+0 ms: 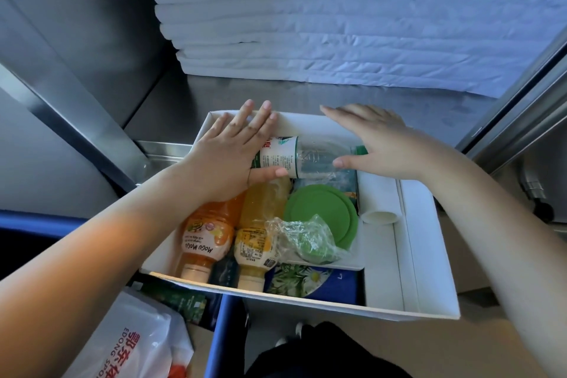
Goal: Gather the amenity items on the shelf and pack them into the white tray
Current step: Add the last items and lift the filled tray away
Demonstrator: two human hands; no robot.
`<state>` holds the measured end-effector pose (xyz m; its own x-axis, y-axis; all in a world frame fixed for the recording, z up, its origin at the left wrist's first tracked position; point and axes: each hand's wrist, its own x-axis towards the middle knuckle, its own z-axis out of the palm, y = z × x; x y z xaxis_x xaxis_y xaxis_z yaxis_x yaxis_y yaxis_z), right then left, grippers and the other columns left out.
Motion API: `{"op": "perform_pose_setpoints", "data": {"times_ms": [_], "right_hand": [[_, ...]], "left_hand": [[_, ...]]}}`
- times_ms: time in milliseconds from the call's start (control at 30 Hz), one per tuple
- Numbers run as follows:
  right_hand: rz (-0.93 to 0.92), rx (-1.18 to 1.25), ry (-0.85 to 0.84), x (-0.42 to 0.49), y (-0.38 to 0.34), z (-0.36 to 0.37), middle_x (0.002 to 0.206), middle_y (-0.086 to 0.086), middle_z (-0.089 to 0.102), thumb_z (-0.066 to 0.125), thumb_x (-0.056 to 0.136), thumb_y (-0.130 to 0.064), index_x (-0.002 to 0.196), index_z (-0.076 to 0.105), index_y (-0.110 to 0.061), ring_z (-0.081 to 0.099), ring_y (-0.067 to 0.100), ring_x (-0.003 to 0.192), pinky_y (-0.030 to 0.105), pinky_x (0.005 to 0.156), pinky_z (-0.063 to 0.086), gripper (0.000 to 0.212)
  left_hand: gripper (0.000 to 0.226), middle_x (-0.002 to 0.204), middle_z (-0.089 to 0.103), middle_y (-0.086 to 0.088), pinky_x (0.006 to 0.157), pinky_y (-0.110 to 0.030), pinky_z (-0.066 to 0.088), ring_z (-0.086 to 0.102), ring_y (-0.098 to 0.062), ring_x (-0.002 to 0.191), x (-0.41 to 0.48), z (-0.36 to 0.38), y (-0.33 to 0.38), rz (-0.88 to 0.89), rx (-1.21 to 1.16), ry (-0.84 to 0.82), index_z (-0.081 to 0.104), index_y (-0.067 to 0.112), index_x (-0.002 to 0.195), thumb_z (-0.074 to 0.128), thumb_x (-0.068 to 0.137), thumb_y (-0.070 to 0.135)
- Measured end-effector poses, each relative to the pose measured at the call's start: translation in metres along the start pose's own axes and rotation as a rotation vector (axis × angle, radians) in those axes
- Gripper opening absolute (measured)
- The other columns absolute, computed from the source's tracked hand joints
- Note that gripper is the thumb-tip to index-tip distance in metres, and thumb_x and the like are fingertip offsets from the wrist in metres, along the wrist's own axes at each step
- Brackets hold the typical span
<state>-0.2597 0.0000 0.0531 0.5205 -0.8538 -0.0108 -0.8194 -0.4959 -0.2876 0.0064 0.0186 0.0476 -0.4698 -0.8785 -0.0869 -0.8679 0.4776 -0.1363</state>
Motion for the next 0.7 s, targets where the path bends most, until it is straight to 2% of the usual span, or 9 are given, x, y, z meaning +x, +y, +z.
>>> {"op": "perform_pose_setpoints", "data": {"times_ms": [133, 233, 333, 400, 467, 533, 600, 633, 700], "right_hand": [[0.025, -0.032, 0.199, -0.017, -0.015, 0.004, 0.148, -0.004, 0.027, 0.059, 0.088, -0.038, 0.150, 0.020, -0.023, 0.019, 0.011, 0.134, 0.022, 0.104, 0.017, 0.074], [0.042, -0.013, 0.233, -0.045, -0.036, 0.011, 0.148, -0.003, 0.026, 0.052, 0.090, -0.041, 0.149, 0.021, -0.020, 0.019, 0.012, 0.134, 0.023, 0.107, 0.017, 0.070], [0.047, -0.020, 0.173, -0.080, -0.060, 0.013, 0.150, -0.008, 0.021, 0.037, 0.089, -0.053, 0.150, 0.015, -0.023, 0.014, 0.006, 0.135, 0.020, 0.106, 0.015, 0.072], [0.047, 0.067, 0.118, -0.101, -0.075, 0.012, 0.150, -0.016, 0.018, 0.023, 0.085, -0.063, 0.150, 0.012, -0.029, 0.012, -0.003, 0.133, 0.017, 0.104, 0.015, 0.075], [0.069, 0.228, 0.105, -0.121, -0.088, 0.014, 0.147, -0.024, 0.020, 0.017, 0.082, -0.070, 0.147, 0.014, -0.038, 0.013, -0.018, 0.123, 0.008, 0.098, 0.017, 0.073], [0.069, 0.292, 0.148, -0.140, -0.101, 0.020, 0.142, -0.029, 0.022, 0.014, 0.081, -0.075, 0.143, 0.017, -0.044, 0.014, -0.020, 0.119, 0.003, 0.089, 0.019, 0.070], [0.054, 0.165, 0.202, -0.154, -0.115, 0.029, 0.141, -0.023, 0.030, 0.015, 0.082, -0.076, 0.142, 0.026, -0.038, 0.025, -0.008, 0.126, 0.010, 0.092, 0.022, 0.071], [0.039, 0.036, 0.247, -0.159, -0.119, 0.036, 0.137, -0.017, 0.040, 0.020, 0.083, -0.074, 0.138, 0.036, -0.032, 0.036, 0.000, 0.124, 0.014, 0.091, 0.029, 0.071], [0.011, -0.176, 0.357, -0.162, -0.120, 0.046, 0.110, -0.007, 0.062, 0.031, 0.087, -0.066, 0.116, 0.060, -0.022, 0.058, 0.011, 0.101, 0.019, 0.078, 0.043, 0.060]], "left_hand": [[0.094, 0.145, -0.035, 0.007, 0.117, -0.041, -0.005, -0.026, -0.015, 0.138, 0.001, 0.001, -0.001, -0.002, -0.010, -0.011, -0.027, 0.022, 0.141, -0.012, 0.067, 0.079], [0.093, 0.144, -0.034, 0.009, 0.117, -0.040, -0.005, -0.025, -0.015, 0.139, 0.002, 0.000, 0.000, -0.006, -0.006, -0.014, -0.025, 0.022, 0.141, -0.010, 0.067, 0.076], [0.093, 0.144, -0.033, 0.009, 0.117, -0.040, -0.005, -0.023, -0.015, 0.140, 0.001, -0.001, 0.001, -0.012, 0.000, -0.014, -0.022, 0.022, 0.144, -0.008, 0.069, 0.076], [0.093, 0.148, -0.030, 0.007, 0.117, -0.041, -0.003, -0.021, -0.016, 0.141, 0.001, -0.001, 0.000, -0.004, 0.001, -0.009, -0.020, 0.022, 0.145, -0.006, 0.071, 0.075], [0.092, 0.153, -0.023, 0.005, 0.117, -0.042, -0.001, -0.019, -0.015, 0.141, 0.000, -0.003, -0.001, -0.004, -0.004, -0.005, -0.016, 0.022, 0.147, -0.004, 0.073, 0.075], [0.092, 0.154, -0.021, 0.005, 0.117, -0.042, -0.001, -0.018, -0.014, 0.142, 0.000, -0.003, 0.001, -0.020, 0.015, -0.006, -0.015, 0.022, 0.148, -0.004, 0.073, 0.075], [0.092, 0.154, -0.022, 0.006, 0.117, -0.043, -0.001, -0.018, -0.014, 0.141, 0.000, -0.003, 0.004, -0.046, 0.037, -0.008, -0.015, 0.023, 0.147, -0.006, 0.072, 0.075], [0.091, 0.154, -0.023, 0.007, 0.117, -0.044, 0.000, -0.019, -0.013, 0.141, 0.000, -0.002, 0.006, -0.062, 0.039, -0.006, -0.016, 0.023, 0.147, -0.007, 0.072, 0.075], [0.090, 0.153, -0.023, 0.007, 0.117, -0.045, -0.001, -0.020, -0.013, 0.141, 0.000, -0.001, 0.008, -0.086, 0.023, -0.007, -0.016, 0.024, 0.147, -0.007, 0.073, 0.074]]}}
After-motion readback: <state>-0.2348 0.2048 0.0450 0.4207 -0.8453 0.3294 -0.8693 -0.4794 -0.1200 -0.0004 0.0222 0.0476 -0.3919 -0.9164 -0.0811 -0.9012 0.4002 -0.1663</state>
